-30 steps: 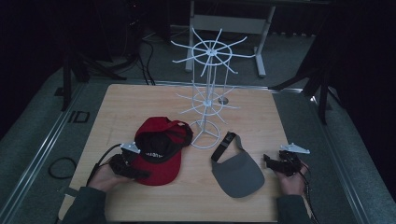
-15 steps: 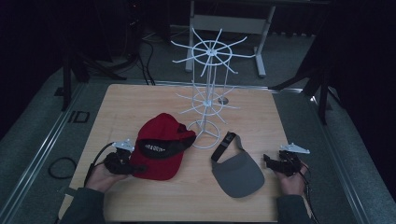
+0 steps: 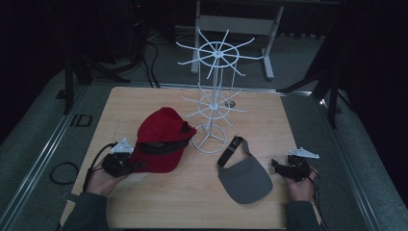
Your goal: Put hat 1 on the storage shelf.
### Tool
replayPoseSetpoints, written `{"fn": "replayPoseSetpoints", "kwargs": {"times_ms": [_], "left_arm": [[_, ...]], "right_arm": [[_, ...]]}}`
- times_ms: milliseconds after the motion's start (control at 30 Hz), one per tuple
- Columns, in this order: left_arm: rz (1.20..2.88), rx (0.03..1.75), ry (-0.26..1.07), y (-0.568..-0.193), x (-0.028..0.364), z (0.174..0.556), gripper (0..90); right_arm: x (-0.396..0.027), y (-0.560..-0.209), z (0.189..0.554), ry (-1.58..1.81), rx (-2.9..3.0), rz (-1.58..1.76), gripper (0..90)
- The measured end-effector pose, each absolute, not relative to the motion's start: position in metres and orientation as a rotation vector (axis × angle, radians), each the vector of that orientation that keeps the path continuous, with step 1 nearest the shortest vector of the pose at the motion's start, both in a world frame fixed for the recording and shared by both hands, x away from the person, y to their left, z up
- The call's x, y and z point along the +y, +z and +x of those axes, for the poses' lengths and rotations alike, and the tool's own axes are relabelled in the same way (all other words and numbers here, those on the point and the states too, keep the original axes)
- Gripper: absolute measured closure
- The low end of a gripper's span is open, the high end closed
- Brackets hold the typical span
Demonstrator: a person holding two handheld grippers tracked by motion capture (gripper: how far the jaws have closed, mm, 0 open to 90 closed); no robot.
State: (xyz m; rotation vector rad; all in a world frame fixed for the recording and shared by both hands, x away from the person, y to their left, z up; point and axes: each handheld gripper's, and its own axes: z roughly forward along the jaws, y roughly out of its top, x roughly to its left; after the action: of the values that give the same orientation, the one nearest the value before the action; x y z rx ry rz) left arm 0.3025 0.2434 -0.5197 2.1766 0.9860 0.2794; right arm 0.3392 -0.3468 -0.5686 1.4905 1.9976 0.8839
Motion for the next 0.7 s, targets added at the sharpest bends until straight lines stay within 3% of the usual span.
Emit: {"fn": "replayPoseSetpoints", "kwargs": {"times_ms": [700], "left_arm": [[2.045, 1.119, 0.449, -0.506, 0.261, 0.309, 85.6]], "right_arm": [[-0.347, -0.569, 0.339, 0.884, 1.997, 1.491, 26.0]]}}
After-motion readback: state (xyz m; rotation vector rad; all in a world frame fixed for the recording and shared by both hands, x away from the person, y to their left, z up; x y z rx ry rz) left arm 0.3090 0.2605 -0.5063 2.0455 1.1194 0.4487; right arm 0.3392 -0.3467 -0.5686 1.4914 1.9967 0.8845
